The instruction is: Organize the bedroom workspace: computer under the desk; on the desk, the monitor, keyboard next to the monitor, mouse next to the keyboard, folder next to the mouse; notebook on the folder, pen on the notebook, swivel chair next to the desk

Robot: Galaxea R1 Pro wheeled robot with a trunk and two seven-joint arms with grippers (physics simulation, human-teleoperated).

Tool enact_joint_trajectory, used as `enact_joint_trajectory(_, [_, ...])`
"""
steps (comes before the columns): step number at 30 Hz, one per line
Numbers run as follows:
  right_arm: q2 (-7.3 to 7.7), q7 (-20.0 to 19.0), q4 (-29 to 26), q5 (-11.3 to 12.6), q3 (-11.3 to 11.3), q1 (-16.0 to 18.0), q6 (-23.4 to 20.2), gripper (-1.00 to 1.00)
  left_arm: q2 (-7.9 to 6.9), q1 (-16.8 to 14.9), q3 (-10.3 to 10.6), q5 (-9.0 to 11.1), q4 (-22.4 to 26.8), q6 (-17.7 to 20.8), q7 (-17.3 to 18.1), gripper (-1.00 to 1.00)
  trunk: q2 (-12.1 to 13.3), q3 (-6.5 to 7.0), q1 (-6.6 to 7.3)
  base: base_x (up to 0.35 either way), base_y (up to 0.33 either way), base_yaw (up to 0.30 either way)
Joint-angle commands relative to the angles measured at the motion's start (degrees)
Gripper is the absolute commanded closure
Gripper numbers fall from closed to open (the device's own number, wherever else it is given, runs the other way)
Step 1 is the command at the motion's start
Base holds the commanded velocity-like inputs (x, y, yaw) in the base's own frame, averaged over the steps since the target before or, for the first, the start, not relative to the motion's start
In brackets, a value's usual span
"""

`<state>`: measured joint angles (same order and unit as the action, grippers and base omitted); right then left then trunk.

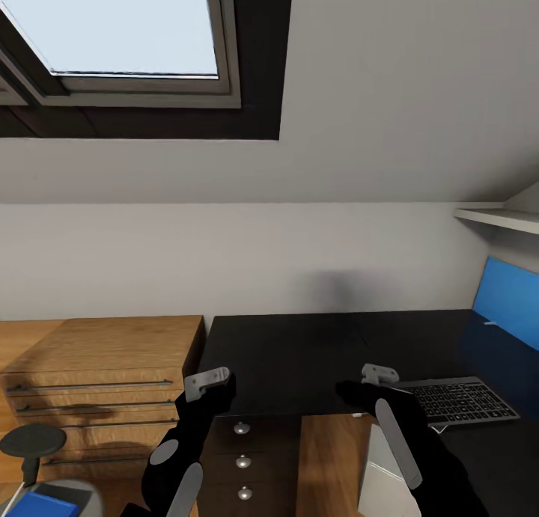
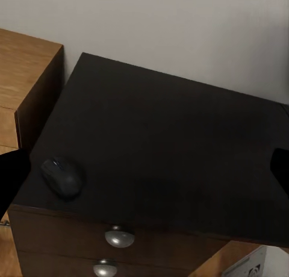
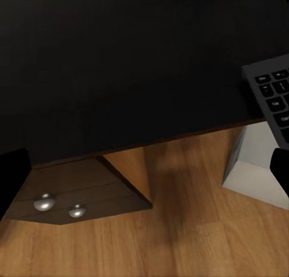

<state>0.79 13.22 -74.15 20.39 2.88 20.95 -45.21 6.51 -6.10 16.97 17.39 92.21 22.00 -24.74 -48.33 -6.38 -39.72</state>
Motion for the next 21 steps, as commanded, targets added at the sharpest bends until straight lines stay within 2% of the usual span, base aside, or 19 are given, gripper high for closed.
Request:
enact_joint_trajectory(1, [0.07, 0.58, -0.07, 0.6, 0.14, 0.05, -0.14, -1.0, -0.01, -0.06, 0.08, 0.54, 0.08, 0.15, -0.49, -1.0, -0.08, -0.1, -0.01, 0.0, 0.0, 0.0])
enact_joint_trajectory(7, [0.09, 0.58, -0.1, 0.43, 0.04, 0.05, 0.0, -1.0, -0.01, -0.06, 0.21, 0.54, 0.08, 0.15, -0.49, -1.0, -0.08, -0.1, -0.01, 0.0, 0.0, -0.03])
enact_joint_trajectory(15, [0.09, 0.58, 0.02, 0.33, 0.04, 0.05, 0.03, -1.0, -0.01, -0.06, 0.34, 0.54, 0.08, 0.15, -0.49, -1.0, -0.08, -0.1, -0.01, 0.0, 0.0, -0.199])
enact_joint_trajectory(21, [0.09, 0.58, 0.06, 0.28, 0.1, 0.05, -0.04, -1.0, -0.01, -0.06, 0.34, 0.54, 0.08, 0.15, -0.49, -1.0, -0.08, -0.11, -0.01, 0.0, 0.0, -0.026])
